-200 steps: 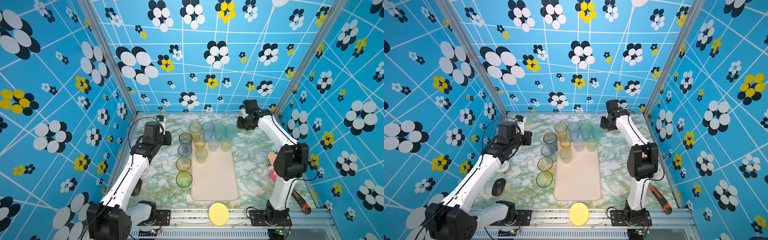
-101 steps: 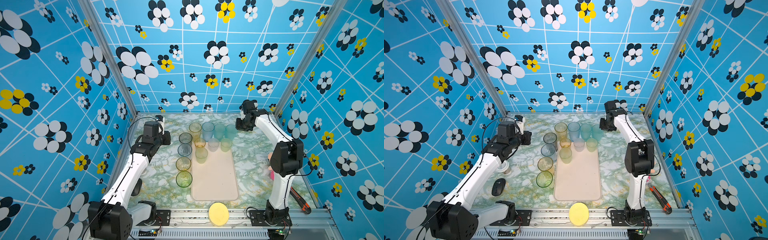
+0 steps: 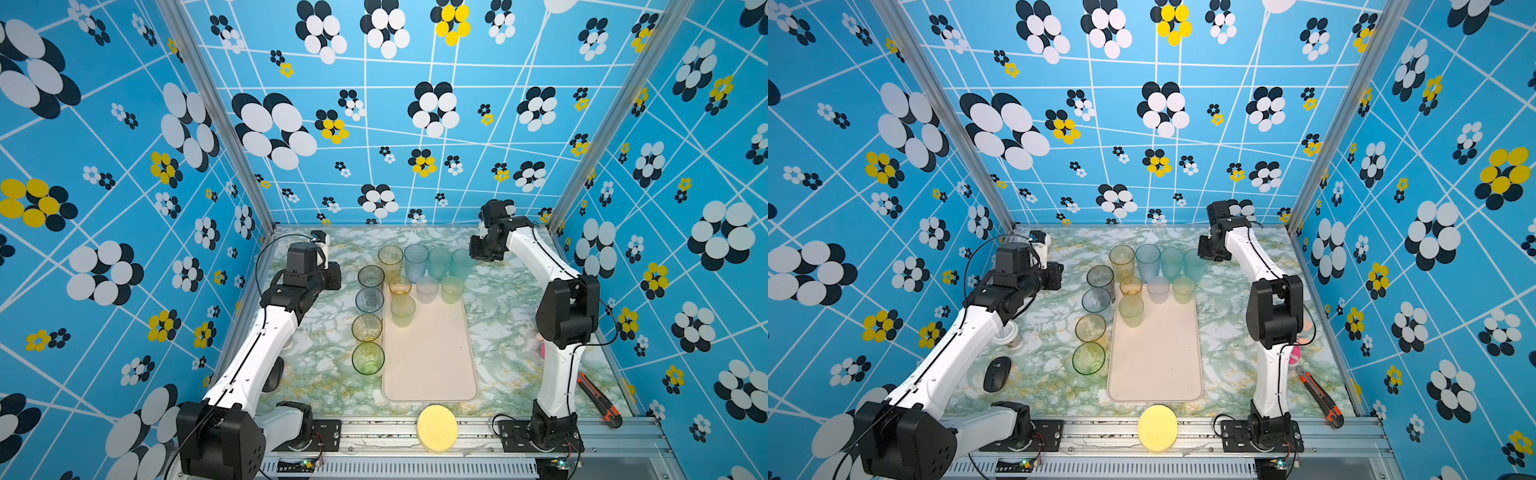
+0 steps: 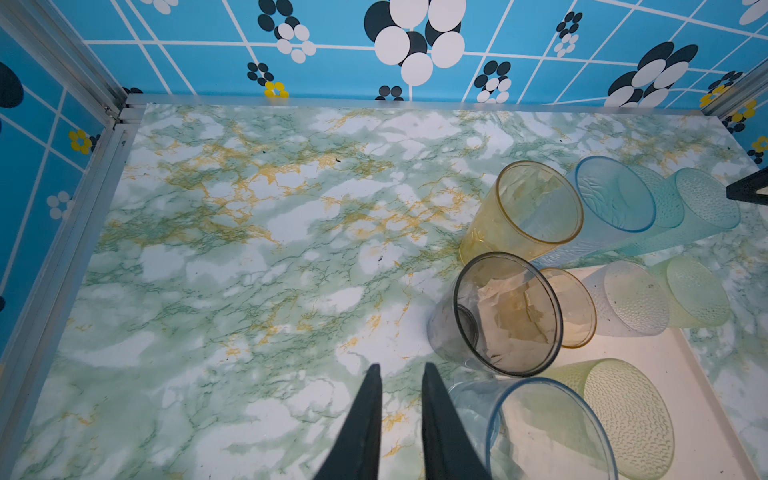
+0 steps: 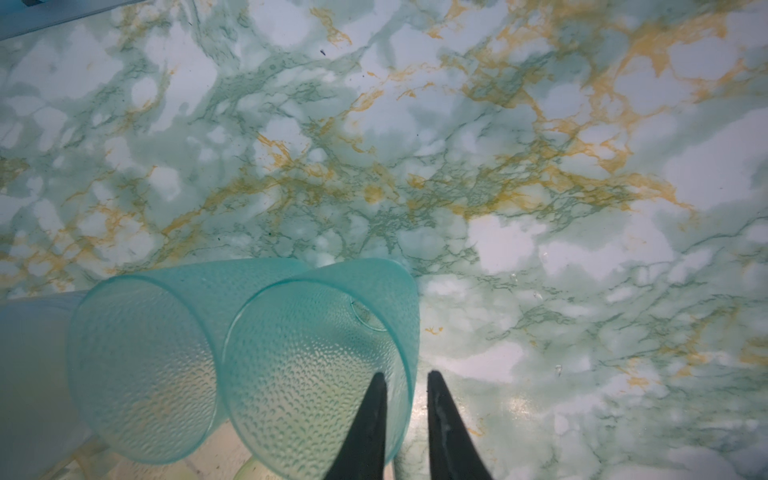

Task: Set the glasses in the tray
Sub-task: 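Move the right gripper to a teal cup while the left hovers by the grey cup, then close the right gripper on the rim of the teal textured cup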

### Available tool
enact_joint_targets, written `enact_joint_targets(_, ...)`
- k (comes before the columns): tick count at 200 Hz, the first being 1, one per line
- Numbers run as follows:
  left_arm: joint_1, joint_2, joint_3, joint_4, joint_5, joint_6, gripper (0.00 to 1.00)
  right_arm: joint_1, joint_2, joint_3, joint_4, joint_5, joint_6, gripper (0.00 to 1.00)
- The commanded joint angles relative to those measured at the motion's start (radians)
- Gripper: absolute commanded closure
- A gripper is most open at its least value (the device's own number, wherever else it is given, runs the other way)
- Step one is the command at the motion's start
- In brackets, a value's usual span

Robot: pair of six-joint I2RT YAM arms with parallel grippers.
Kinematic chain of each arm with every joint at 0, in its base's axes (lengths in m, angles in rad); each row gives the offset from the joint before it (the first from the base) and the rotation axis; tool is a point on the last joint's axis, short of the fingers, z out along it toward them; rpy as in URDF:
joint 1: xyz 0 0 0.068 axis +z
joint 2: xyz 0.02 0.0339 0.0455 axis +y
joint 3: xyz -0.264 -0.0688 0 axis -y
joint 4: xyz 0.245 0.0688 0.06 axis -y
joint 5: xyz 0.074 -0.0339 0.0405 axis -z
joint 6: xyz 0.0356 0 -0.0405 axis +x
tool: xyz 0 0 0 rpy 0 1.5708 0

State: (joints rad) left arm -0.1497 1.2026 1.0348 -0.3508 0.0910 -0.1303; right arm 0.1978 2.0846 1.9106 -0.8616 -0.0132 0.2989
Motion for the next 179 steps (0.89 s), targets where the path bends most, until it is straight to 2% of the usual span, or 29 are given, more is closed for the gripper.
enact_joint_targets(1, 0.009, 0.005, -0.012, 0.011, 0.018, 0.014, 0.8, 0.004, 0.036, 0.031, -0.04, -0.001, -0.02, 0.8)
enact_joint_targets(122, 0.009, 0.008, -0.015, 0.01, 0.021, 0.014, 0.8, 0.02, 0.08, 0.082, -0.071, 0.033, -0.032, 0.85)
enact_joint_targets(179, 0.011, 0.012, -0.015, 0.012, 0.021, 0.015, 0.79, 0.027, 0.081, 0.085, -0.066, 0.054, -0.037, 0.95)
